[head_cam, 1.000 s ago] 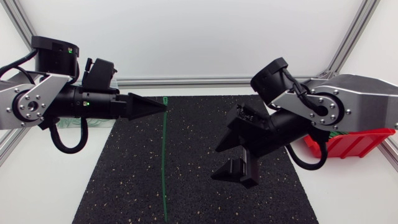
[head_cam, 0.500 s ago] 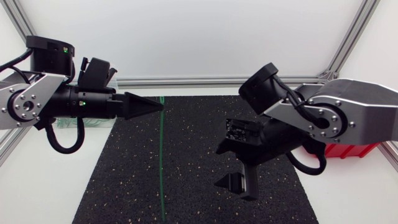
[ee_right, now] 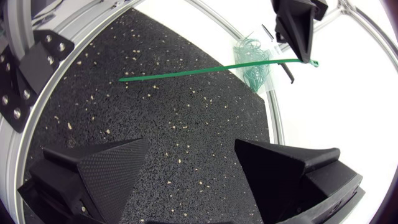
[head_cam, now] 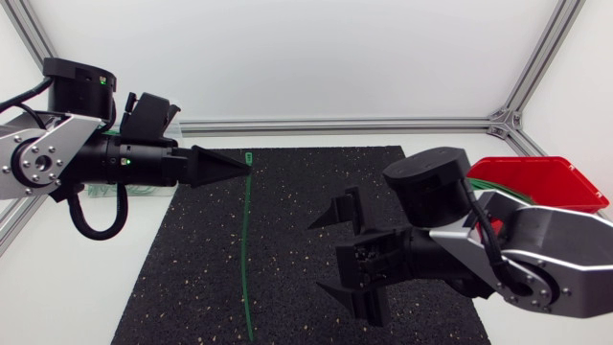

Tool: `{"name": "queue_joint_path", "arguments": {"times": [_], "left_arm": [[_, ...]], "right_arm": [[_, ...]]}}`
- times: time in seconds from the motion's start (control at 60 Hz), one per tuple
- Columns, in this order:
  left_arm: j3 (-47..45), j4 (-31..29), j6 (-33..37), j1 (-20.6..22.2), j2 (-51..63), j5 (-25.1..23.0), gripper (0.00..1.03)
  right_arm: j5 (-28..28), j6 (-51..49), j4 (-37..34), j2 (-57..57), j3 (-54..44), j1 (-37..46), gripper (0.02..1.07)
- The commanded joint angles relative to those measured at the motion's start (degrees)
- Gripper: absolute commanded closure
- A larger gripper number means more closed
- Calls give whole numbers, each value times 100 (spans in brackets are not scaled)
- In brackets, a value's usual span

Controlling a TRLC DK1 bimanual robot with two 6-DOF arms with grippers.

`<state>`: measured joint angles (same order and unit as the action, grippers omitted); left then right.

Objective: Take a green cable tie from the red box, thread the tail through the head to close it, then place it in the transparent bin on the left.

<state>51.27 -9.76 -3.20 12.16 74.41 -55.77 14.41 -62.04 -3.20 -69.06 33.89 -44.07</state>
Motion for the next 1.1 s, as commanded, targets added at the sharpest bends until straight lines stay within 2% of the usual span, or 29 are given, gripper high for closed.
{"name": "queue_joint_path", "arguments": {"times": [0.0,0.083,0.183,0.283,0.583,0.833,1.0,1.083], "left_arm": [[164,-70,-225,-74,109,-198,100],[261,-70,-506,-135,135,-312,100],[331,-61,-1060,-162,170,-435,99],[375,-44,-1552,-214,249,-540,100],[674,-52,-2290,-663,1031,-1244,100],[850,-70,-2668,-803,1251,-1613,100],[982,-61,-2791,-891,1453,-1674,100],[1052,-61,-2809,-953,1568,-1683,100]], "right_arm": [[-185,-520,259,68,-190,-207,6],[-325,-810,593,77,-216,-277,6],[-536,-1117,1507,156,-480,-435,6],[-580,-1425,1981,208,-691,-629,6],[-659,-2594,3475,-451,-1218,-1007,6],[-510,-3077,4073,-890,-1218,-1182,6],[-510,-3314,4091,-952,-1174,-1464,6],[-158,-3499,4038,-890,-1253,-1490,6]]}}
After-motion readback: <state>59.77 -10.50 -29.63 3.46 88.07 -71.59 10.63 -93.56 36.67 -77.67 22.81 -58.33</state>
